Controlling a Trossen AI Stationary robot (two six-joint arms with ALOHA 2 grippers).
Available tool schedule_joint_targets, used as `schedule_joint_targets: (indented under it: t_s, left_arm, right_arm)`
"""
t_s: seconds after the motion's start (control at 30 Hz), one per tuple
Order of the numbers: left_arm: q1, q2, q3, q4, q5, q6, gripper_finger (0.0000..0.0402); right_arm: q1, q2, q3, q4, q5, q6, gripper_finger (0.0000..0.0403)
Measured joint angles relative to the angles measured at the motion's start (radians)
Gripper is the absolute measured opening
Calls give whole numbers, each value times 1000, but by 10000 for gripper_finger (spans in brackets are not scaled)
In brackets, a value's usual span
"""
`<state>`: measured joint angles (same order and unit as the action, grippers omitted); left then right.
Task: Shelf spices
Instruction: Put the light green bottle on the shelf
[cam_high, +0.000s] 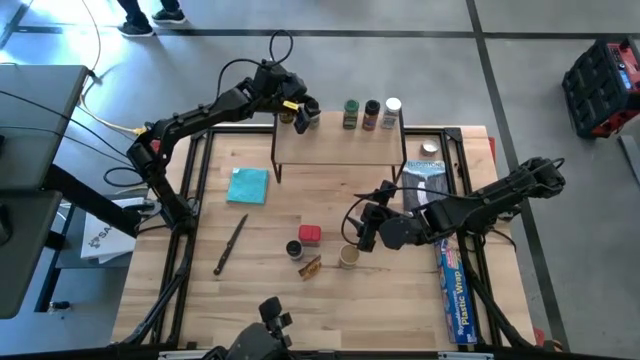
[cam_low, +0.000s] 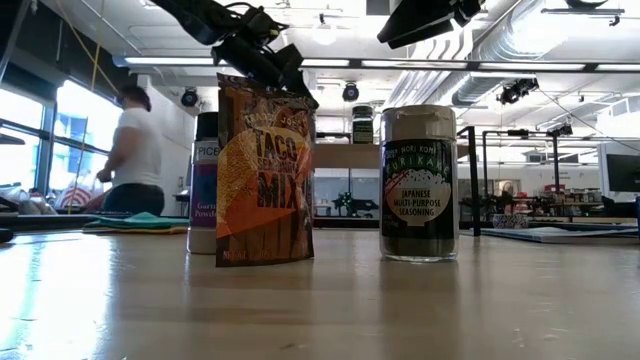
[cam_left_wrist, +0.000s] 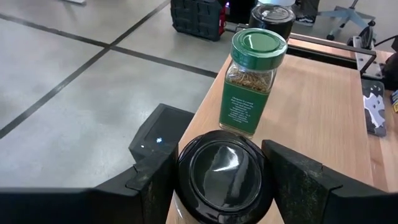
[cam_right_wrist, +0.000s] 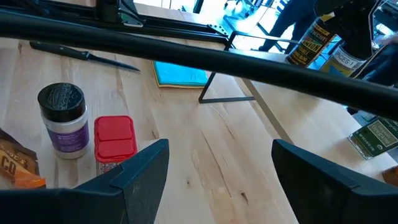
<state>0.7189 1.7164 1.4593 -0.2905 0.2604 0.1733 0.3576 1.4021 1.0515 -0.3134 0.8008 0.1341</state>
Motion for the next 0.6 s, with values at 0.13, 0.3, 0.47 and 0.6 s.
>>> schedule_joint_targets:
  t_s: [0.13,0.3,0.47,0.6]
  left_arm:
    - [0,0,0,-1,0,-1,233]
    - [0,0,-1,-2,0,-3,250]
    - [0,0,-2,2,0,16,258]
    - [1,0,19,-12,-18,17,257]
  right_arm:
    - [0,0,0,0,0,0,279]
    - [0,0,0,0,-10,0,279]
    - [0,0,0,0,-13,0,279]
    - [0,0,0,0,-13,0,279]
